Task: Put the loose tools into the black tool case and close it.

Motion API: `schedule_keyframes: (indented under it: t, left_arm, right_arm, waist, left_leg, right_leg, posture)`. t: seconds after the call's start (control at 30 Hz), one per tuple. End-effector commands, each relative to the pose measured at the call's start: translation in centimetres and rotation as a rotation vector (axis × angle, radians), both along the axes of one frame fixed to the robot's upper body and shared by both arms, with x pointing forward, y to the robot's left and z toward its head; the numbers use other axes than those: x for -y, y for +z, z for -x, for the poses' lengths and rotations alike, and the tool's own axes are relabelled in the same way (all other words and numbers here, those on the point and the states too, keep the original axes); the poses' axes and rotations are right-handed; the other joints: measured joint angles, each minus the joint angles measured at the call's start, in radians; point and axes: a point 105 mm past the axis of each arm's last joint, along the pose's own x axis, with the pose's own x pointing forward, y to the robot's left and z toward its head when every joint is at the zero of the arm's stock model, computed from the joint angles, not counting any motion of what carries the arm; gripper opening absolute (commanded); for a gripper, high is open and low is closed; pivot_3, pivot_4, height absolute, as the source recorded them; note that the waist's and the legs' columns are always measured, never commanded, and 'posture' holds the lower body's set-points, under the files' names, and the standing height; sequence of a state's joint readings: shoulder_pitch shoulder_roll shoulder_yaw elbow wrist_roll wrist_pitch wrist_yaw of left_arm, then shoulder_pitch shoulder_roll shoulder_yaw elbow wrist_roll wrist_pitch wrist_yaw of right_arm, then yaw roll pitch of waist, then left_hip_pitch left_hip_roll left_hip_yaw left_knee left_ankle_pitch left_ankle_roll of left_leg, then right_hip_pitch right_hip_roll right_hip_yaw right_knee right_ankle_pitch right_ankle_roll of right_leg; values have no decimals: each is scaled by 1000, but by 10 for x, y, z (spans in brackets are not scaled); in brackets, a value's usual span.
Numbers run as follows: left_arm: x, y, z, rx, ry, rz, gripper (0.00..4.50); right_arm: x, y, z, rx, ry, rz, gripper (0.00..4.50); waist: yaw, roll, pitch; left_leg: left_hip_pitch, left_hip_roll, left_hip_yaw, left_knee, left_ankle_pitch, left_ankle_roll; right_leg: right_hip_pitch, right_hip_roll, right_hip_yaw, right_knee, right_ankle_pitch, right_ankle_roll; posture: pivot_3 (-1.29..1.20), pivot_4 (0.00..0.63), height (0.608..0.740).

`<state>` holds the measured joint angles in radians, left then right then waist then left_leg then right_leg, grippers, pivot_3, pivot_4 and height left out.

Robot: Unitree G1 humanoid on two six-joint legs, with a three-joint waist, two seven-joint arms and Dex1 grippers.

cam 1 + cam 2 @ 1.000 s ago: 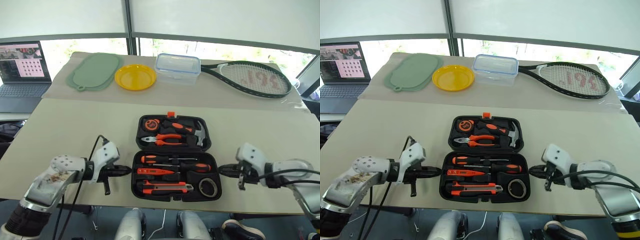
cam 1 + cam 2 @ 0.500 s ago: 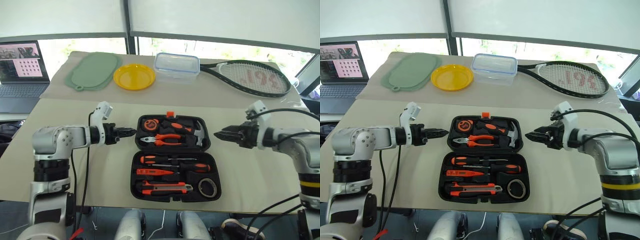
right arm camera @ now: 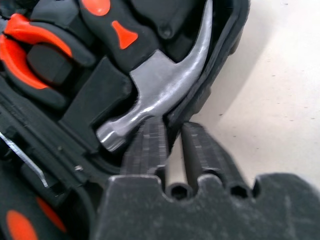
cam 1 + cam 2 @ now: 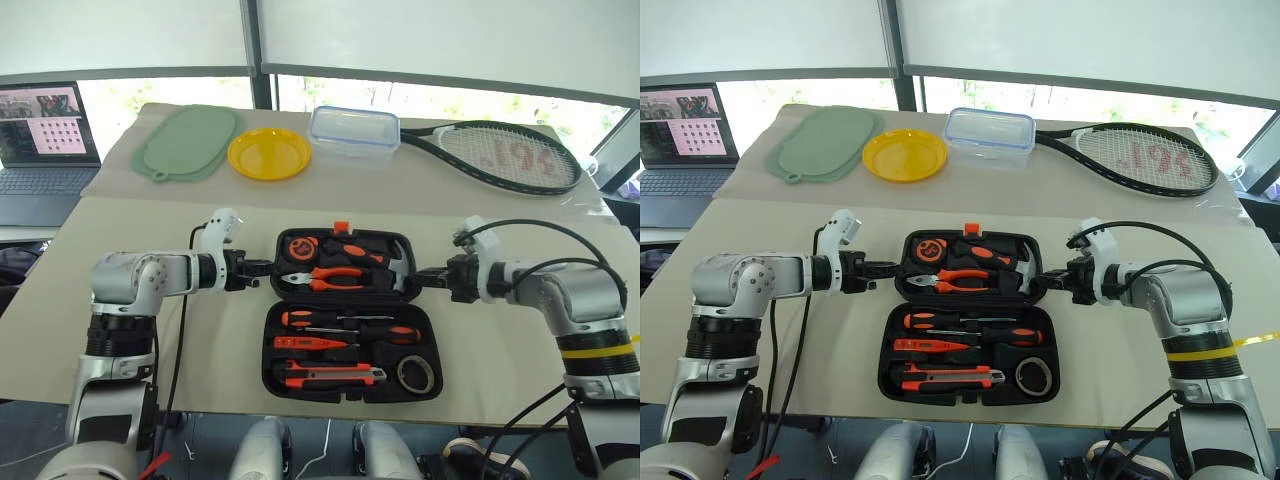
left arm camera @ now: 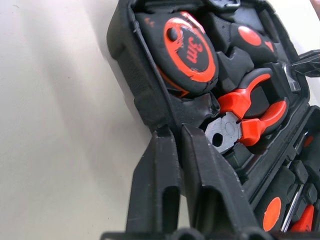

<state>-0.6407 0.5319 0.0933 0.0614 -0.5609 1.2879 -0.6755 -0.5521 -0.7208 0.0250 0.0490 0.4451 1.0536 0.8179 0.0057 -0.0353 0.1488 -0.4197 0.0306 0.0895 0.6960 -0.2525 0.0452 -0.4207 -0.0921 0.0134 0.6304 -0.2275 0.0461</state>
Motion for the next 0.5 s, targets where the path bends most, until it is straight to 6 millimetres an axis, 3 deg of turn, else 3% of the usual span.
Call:
schedule_keyframes:
  t: [0.03,0.17,0.3,0.37,0.5]
  left_arm:
    - [5,2,5,10,-29,2,0]
    - [6,5,7,32,-41,12,0]
    - [18,31,6,163,-98,93,0]
    - [23,53,0,292,-96,123,0]
    - [27,72,-6,448,-103,98,0]
  right_arm:
    - [-2,9,0,39,17,9,68]
    - [-8,18,-1,69,31,-14,68]
    - [-22,46,-9,190,44,-86,68]
    - [-27,62,-15,275,26,-102,68]
    - [-29,74,-19,355,0,-106,68]
  waist:
    - [0,0,0]
    - [-2,0,0]
    - [-3,0,0]
    - [-3,0,0]
    - [-3,0,2]
  left_leg:
    - [0,0,0,0,0,0]
    - [0,0,0,0,0,0]
    - [-1,0,0,0,0,0]
    - [-2,0,0,0,0,-1]
    - [-5,0,0,0,1,-1]
  right_leg:
    - [0,0,0,0,0,0]
    - [-1,0,0,0,0,0]
    - [-1,0,0,0,0,0]
    - [-3,0,0,0,0,0]
    - [-6,0,0,0,1,0]
  posture:
    - [0,150,738]
    - [0,150,738]
    - [0,150,738]
    - [0,150,738]
    - [0,150,738]
